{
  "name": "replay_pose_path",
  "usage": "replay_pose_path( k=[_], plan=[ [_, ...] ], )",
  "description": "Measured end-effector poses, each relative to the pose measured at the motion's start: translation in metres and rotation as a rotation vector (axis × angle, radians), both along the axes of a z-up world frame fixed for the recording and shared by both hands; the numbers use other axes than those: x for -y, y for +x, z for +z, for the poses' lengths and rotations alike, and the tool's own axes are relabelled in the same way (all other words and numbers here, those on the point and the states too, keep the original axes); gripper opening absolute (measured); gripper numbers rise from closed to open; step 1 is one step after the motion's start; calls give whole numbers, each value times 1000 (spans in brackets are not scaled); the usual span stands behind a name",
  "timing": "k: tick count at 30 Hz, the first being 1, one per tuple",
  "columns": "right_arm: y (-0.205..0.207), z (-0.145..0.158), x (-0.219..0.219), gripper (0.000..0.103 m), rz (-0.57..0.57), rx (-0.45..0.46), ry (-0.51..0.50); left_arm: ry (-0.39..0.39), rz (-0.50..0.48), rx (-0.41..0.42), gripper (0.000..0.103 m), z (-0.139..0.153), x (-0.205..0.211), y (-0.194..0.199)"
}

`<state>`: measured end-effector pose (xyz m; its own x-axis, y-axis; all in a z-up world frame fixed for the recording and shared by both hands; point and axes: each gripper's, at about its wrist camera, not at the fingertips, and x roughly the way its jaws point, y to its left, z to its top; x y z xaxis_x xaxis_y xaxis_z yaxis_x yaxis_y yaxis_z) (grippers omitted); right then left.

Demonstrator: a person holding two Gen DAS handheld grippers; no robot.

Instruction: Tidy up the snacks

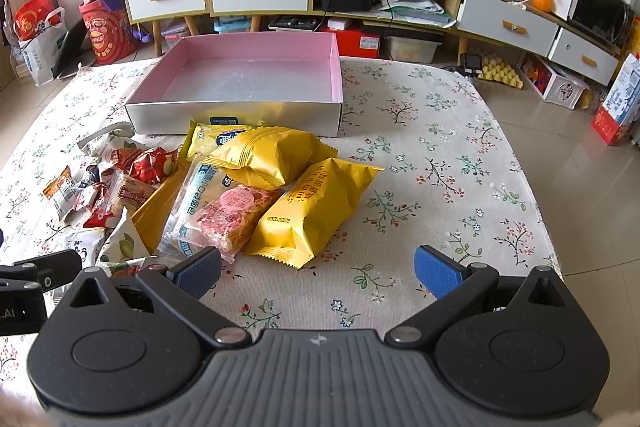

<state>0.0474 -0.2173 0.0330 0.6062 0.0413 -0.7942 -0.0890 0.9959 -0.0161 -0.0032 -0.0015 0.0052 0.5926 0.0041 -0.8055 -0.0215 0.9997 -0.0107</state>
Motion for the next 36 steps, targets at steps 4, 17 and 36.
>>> replay_pose_path(
  k=[4, 17, 36],
  plan=[
    [-1, -1, -2, 103, 7, 1, 0, 18, -1, 8, 103, 0, -3, 2],
    [14, 0, -3, 103, 53, -36, 10, 18, -70, 99, 103, 0, -26, 21],
    [75, -8, -3, 90, 45, -84, 207, -102, -102, 130, 100, -40, -66, 98]
  ],
)
